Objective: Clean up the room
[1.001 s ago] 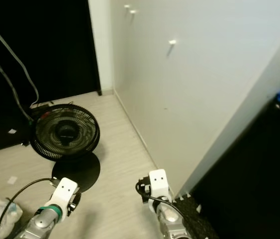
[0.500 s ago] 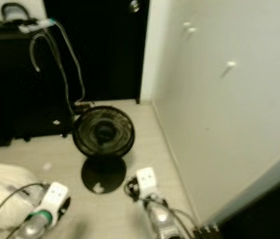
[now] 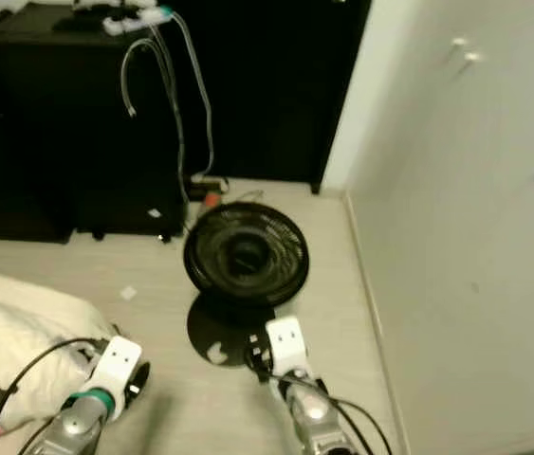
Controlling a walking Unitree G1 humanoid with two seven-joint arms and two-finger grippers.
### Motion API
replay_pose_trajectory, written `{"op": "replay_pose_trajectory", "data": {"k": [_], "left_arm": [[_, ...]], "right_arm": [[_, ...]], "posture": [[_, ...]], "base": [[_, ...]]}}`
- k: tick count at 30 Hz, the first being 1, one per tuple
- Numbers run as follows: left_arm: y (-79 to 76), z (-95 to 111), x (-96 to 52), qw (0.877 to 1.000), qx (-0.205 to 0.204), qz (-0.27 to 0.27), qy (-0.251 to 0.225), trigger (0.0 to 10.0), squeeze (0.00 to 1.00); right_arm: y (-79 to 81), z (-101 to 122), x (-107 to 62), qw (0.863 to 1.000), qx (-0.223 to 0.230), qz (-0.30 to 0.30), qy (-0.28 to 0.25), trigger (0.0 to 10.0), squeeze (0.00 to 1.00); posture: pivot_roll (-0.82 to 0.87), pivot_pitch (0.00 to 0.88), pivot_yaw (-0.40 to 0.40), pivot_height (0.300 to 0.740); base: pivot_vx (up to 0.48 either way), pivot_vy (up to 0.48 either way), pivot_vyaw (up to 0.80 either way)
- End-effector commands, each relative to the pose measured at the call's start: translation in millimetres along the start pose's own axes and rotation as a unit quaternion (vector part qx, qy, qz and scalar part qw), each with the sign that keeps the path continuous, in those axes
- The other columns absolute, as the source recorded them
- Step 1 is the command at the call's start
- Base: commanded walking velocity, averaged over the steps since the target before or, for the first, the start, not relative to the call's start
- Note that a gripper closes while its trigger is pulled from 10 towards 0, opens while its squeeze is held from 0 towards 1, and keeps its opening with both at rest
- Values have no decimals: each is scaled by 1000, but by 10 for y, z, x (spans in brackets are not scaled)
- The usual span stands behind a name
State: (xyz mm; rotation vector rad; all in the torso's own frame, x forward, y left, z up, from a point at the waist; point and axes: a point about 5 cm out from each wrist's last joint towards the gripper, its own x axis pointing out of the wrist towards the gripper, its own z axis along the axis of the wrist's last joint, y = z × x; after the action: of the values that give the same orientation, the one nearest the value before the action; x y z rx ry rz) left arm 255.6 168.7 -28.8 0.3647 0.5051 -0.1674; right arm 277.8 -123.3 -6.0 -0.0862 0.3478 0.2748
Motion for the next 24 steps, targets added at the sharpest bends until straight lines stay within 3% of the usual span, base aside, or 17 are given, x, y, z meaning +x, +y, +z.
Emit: {"op": "replay_pose_trajectory", "data": {"k": [1, 9, 12, 18, 20, 24], "left_arm": [[-26, -91, -30, 1000, 5, -4, 19, 10000, 0], [-27, -100, -34, 1000, -6, -1, 20, 10000, 0], [-29, -116, -41, 1000, -3, 0, 24, 10000, 0], [-23, -130, -48, 1000, -3, 6, 26, 10000, 0], [-16, -134, -50, 1000, -5, 11, 26, 10000, 0], [-15, -143, -54, 1000, -5, 13, 28, 10000, 0]], "right_arm": [[37, -50, -20, 1000, 1, 4, 8, 10000, 0], [106, -11, 1, 1000, 4, 27, -2, 10000, 0], [222, 34, 10, 997, 10, 70, -19, 10000, 0], [313, 107, 18, 994, -15, 96, -45, 10000, 0], [338, 144, 29, 993, -12, 103, -53, 10000, 0], [322, 167, 51, 993, 36, 95, -52, 10000, 0]], "posture": [[41, 0, 45, 740], [44, 0, 45, 740], [49, 0, 41, 740], [53, 0, 37, 740], [54, 0, 35, 740], [54, 0, 33, 740]], "base": [[0, 0, 763], [0, 0, 763], [0, 0, 763], [0, 0, 763], [0, 0, 763], [0, 0, 381]]}}
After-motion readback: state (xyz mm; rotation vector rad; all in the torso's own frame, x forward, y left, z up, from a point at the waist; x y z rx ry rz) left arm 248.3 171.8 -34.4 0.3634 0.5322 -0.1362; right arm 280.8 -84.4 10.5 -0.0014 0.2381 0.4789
